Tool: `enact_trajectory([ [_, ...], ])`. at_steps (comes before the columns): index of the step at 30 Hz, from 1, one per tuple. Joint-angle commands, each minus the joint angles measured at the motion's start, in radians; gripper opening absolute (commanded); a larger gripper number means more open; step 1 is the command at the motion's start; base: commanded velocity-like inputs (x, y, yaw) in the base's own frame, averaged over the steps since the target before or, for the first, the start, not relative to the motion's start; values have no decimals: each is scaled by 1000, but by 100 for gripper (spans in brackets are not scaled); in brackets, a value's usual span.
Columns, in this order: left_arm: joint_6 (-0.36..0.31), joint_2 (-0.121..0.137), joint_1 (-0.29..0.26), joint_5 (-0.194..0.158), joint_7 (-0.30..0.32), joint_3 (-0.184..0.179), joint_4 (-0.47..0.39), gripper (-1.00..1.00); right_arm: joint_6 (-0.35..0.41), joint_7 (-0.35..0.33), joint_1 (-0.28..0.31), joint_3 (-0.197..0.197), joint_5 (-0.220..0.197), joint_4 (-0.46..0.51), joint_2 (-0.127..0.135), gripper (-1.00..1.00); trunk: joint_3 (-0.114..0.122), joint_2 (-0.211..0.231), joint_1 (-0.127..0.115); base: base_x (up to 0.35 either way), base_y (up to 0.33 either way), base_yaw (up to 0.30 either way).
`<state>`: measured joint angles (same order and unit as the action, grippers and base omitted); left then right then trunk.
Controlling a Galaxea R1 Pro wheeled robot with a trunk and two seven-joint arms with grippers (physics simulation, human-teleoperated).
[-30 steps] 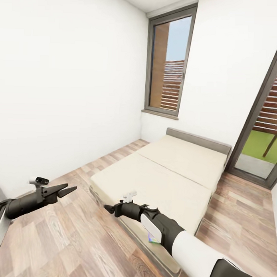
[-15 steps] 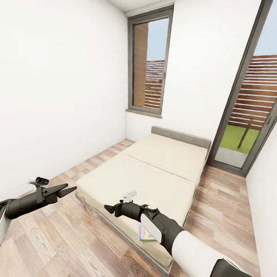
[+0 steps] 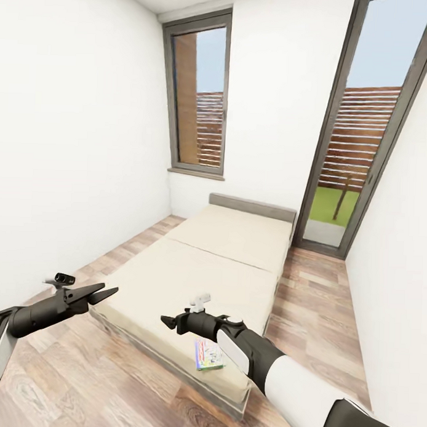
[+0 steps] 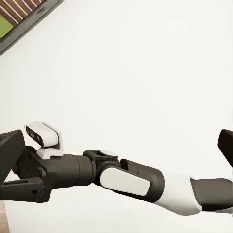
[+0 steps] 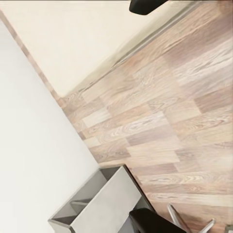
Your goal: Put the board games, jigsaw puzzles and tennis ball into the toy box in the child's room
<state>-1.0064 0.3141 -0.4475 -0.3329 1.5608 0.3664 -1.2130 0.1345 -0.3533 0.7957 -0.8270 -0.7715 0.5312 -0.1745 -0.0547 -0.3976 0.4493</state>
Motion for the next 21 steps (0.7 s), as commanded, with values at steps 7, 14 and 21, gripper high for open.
enact_trajectory([
  [7, -11, 0, 0, 1, 4, 0, 0, 100, 1, -1, 1, -3, -9, 0, 0, 100, -3, -2, 1, 0, 76, -229],
  [14, -11, 0, 0, 0, 4, 0, 0, 100, 0, -1, 2, -3, -8, 0, 0, 100, -3, -2, 1, 0, 61, -34],
  [21, -11, 0, 0, 0, 4, 0, 0, 100, -1, -1, 2, -3, -8, 0, 0, 100, -3, -2, 1, 0, 3, -2],
])
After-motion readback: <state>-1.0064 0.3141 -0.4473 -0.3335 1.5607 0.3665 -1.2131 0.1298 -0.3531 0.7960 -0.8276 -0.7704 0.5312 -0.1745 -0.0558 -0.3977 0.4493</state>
